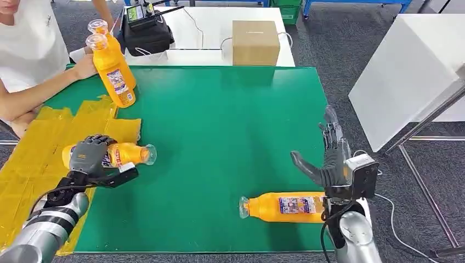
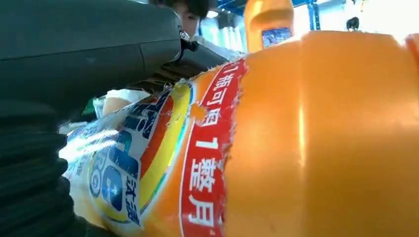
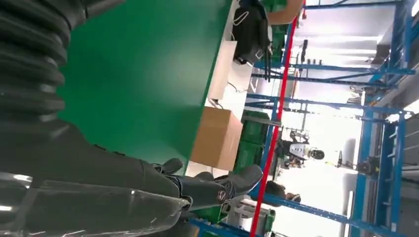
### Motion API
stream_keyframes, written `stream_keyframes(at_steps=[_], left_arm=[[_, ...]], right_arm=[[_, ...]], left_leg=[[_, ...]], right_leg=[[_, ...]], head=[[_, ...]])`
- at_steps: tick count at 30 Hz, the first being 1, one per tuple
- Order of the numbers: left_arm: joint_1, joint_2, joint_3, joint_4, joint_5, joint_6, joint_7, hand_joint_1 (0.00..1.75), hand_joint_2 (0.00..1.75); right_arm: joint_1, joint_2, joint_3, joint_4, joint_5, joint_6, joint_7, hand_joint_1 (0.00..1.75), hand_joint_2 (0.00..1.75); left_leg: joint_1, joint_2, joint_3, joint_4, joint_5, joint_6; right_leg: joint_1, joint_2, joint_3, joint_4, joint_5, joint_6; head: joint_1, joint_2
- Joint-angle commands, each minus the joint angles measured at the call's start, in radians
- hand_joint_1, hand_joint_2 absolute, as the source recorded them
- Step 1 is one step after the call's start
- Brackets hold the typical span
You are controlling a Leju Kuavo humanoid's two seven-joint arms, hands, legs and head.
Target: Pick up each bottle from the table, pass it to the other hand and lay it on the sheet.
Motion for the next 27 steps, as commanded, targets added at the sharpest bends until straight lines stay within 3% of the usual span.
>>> stream_keyframes(at_steps=[1,3,5,6,11,15,27], left_arm=[[-0.041,0.034,-0.101,0.135,-0.046,-0.017,0.037,0.7,1.75],[-0.041,0.034,-0.101,0.135,-0.046,-0.017,0.037,0.7,1.75],[-0.05,0.035,-0.113,0.155,-0.063,-0.066,0.06,0.03,1.75],[-0.05,0.035,-0.113,0.16,-0.062,-0.081,0.065,0.0,1.75],[-0.097,0.019,-0.119,0.219,-0.091,-0.303,0.203,0.0,1.75],[-0.106,0.005,-0.102,0.231,-0.077,-0.409,0.241,0.0,1.75],[-0.094,-0.005,-0.068,0.218,-0.037,-0.485,0.207,0.0,1.75]], right_arm=[[-0.05,-0.02,0.044,0.087,-0.002,0.001,0.004,0.0,1.75],[-0.05,-0.02,0.044,0.087,-0.002,0.001,0.004,0.0,1.75],[-0.054,-0.019,0.048,0.09,-0.002,0.001,0.004,0.0,1.75],[-0.055,-0.019,0.049,0.091,-0.002,0.001,0.003,0.0,1.75],[-0.07,0.001,0.052,0.095,0.017,-0.006,0.021,0.0,1.75],[-0.081,0.015,0.048,0.108,0.029,-0.01,0.031,0.0,1.75],[-0.08,0.023,0.033,0.112,0.045,-0.006,0.043,0.0,1.75]], left_leg=[[0.001,0.003,0.004,0.0,-0.002,-0.002],[0.0,0.002,0.004,-0.001,-0.001,-0.002],[0.001,0.002,0.004,0.0,-0.002,-0.002],[0.001,0.002,0.004,0.0,-0.001,-0.002],[0.001,0.0,0.003,0.0,-0.001,-0.002],[0.0,-0.001,0.01,-0.002,-0.001,-0.002],[0.0,0.001,0.018,-0.003,-0.002,-0.004]], right_leg=[[0.001,0.002,0.003,-0.001,0.0,-0.001],[0.001,0.001,0.004,-0.001,-0.001,-0.001],[0.001,0.001,0.004,-0.001,-0.001,-0.001],[0.001,0.001,0.003,-0.001,-0.001,-0.001],[0.001,0.001,0.003,-0.001,0.0,-0.001],[0.001,0.0,0.01,-0.001,0.0,-0.001],[0.001,0.001,0.016,-0.001,0.0,-0.001]], head=[[0.0,0.0],[0.0,0.0],[0.0,0.0],[0.0,0.0],[0.0,0.0],[0.0,0.0],[0.0,0.0]])
